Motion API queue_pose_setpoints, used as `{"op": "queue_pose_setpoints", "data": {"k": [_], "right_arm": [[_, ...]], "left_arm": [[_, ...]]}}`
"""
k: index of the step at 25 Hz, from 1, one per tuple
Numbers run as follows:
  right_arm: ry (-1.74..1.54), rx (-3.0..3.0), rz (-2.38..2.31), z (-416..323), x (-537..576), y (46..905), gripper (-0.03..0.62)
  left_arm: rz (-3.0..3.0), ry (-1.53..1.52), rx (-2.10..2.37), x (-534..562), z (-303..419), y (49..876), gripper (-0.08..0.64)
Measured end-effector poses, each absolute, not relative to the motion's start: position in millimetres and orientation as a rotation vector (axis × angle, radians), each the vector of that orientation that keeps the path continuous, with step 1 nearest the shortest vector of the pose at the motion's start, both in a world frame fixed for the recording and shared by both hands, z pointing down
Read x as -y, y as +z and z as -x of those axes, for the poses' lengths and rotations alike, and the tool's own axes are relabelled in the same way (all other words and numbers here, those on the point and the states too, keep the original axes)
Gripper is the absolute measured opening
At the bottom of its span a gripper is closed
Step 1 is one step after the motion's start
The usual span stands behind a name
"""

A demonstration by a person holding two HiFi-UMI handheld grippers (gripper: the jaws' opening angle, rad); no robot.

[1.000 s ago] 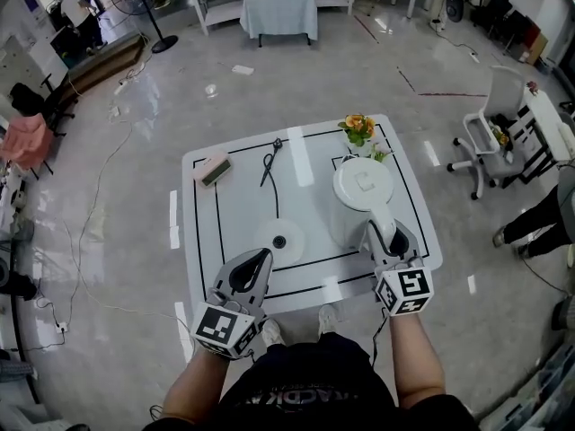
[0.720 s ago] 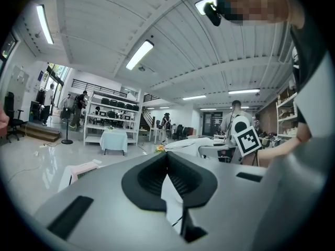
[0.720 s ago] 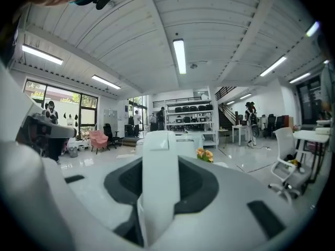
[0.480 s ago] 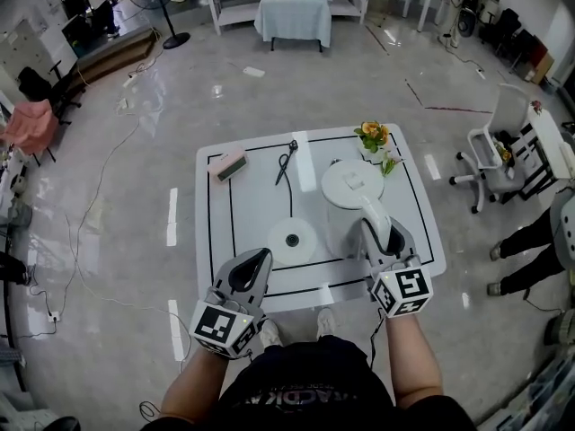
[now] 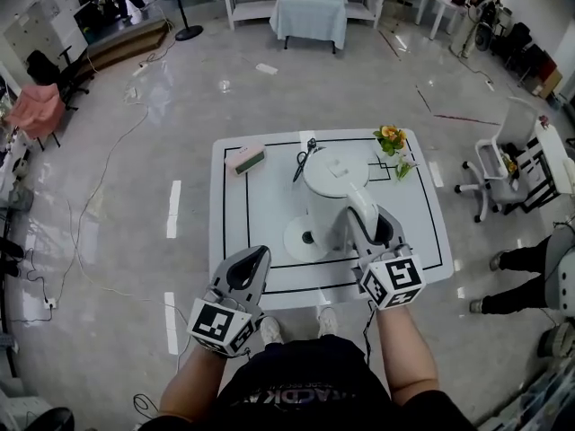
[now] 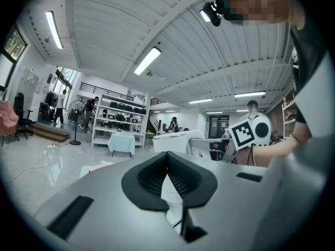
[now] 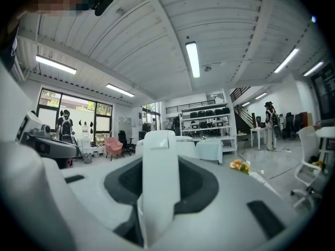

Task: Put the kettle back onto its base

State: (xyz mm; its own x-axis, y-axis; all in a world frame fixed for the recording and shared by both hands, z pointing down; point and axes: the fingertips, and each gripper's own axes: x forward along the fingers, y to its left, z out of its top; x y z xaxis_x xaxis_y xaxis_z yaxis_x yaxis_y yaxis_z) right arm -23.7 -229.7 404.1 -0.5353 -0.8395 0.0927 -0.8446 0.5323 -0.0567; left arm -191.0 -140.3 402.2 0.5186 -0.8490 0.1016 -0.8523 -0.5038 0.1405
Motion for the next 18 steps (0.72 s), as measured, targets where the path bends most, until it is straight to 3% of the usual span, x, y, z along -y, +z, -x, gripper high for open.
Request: {"op": "queue_pose_setpoints", "data": {"k": [18], "right_arm": [[0.210,2.715,-1.430,92.7,241.2,430.5,0.127]], "left_arm": [[-2.550,0.066,1.458,137.5,250.2,417.9,0.003]]}}
